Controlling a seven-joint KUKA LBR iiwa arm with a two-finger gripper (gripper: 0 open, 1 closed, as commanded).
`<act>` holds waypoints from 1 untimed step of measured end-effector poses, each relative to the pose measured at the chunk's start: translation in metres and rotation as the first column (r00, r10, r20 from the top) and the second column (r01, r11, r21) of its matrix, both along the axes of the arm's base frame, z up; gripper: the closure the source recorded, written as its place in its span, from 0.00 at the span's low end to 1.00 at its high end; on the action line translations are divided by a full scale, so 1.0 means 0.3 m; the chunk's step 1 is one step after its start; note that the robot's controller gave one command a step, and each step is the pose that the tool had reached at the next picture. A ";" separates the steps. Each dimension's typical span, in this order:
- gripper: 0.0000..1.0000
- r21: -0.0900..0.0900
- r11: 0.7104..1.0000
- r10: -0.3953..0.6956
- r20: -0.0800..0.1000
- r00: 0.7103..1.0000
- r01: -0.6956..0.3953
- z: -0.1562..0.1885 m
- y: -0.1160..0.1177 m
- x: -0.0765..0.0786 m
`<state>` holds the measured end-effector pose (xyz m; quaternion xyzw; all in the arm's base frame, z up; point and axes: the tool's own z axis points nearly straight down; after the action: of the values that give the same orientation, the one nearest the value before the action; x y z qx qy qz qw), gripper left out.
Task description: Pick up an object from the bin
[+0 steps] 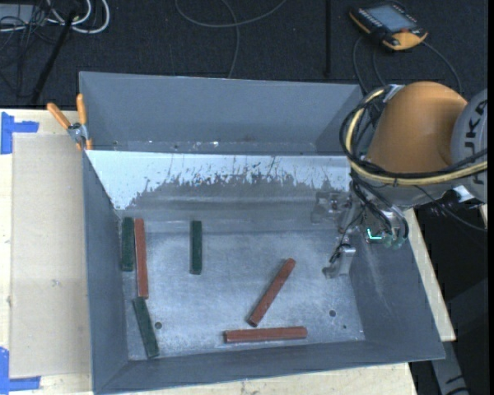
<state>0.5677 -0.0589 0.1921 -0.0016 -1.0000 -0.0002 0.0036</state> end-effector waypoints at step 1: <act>0.00 -0.001 1.000 0.001 0.007 1.000 -0.001 0.012 0.001 0.005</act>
Offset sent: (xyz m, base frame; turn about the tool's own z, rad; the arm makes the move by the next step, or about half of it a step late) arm 0.0018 0.1340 -0.0240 -0.3076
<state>0.5693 -0.0587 0.1956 -0.0008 -1.0000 0.0001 0.0002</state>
